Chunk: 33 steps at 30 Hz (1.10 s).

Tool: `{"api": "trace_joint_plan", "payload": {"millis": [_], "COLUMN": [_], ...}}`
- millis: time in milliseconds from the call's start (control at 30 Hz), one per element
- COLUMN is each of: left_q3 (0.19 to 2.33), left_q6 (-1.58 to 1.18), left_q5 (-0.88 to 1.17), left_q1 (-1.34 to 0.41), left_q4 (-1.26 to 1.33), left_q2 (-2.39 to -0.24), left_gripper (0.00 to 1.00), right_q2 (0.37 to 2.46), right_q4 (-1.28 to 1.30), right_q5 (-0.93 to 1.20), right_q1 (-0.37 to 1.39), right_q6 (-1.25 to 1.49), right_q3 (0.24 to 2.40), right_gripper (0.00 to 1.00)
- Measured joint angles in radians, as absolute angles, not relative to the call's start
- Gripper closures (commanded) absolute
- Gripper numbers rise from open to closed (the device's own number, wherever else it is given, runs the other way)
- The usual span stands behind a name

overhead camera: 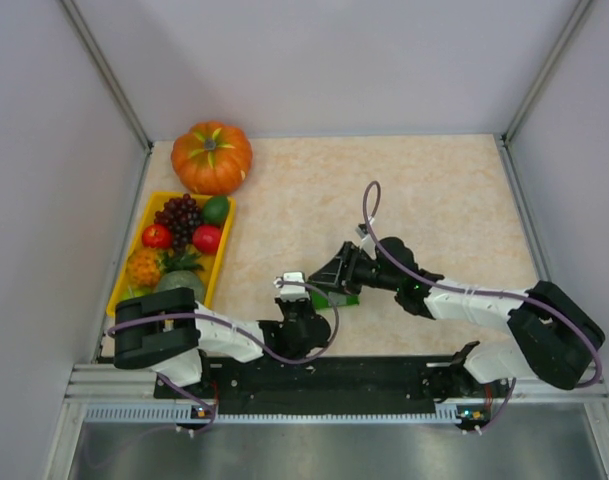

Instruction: Fold the paper box

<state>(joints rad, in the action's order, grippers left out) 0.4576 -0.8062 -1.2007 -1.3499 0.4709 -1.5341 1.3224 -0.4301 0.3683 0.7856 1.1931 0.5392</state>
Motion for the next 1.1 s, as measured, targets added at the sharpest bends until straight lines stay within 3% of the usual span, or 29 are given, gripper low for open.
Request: {"api": "trace_joint_plan", "payload": {"millis": [133, 200, 367, 400, 433, 567, 667, 767, 867, 900, 1033, 1100], "left_q3": [0.454, 0.448, 0.414, 0.397, 0.378, 0.263, 0.199, 0.196, 0.225, 0.235, 0.263, 0.279], "left_q6": [-0.81, -0.809, -0.795, -0.786, -0.781, -0.768, -0.776, -0.783, -0.812, -0.819, -0.838, -0.839], "left_q5": [-1.158, -1.137, -1.093, -1.087, -1.077, -0.979, -0.899, -0.782, -0.669, -0.641, -0.542, -0.508], "left_q1": [-1.362, -1.369, -1.394, -1.398, -1.402, -1.408, -1.398, -1.343, -1.234, -1.196, -1.085, -1.065], "left_q4": [0.398, 0.378, 0.393, 0.414, 0.429, 0.436, 0.371, 0.286, 0.139, 0.093, -0.038, -0.078], "left_q2": [-1.543, -1.547, -1.542, -1.532, -1.513, -1.333, -1.084, -0.843, -0.662, -0.625, -0.585, -0.612], "left_gripper": [0.74, 0.63, 0.65, 0.63, 0.54, 0.38, 0.35, 0.37, 0.45, 0.52, 0.56, 0.56], "right_q2": [1.336, 1.34, 1.34, 1.34, 1.34, 1.262, 1.13, 1.068, 1.06, 1.064, 1.119, 1.171], "right_q4": [-0.506, -0.522, -0.571, -0.572, -0.559, -0.421, -0.209, -0.031, 0.078, 0.101, 0.167, 0.181], "right_q5": [0.345, 0.33, 0.297, 0.296, 0.297, 0.299, 0.284, 0.276, 0.255, 0.253, 0.247, 0.255], "right_q1": [0.79, 0.79, 0.79, 0.79, 0.79, 0.791, 0.789, 0.778, 0.742, 0.72, 0.659, 0.656], "right_q6": [1.217, 1.232, 1.258, 1.257, 1.249, 1.155, 0.973, 0.745, 0.519, 0.459, 0.282, 0.223], "right_q3": [0.481, 0.448, 0.385, 0.375, 0.374, 0.402, 0.498, 0.648, 0.767, 0.784, 0.795, 0.793], "right_gripper": [0.5, 0.51, 0.51, 0.5, 0.5, 0.28, 0.27, 0.29, 0.36, 0.39, 0.57, 0.6]}}
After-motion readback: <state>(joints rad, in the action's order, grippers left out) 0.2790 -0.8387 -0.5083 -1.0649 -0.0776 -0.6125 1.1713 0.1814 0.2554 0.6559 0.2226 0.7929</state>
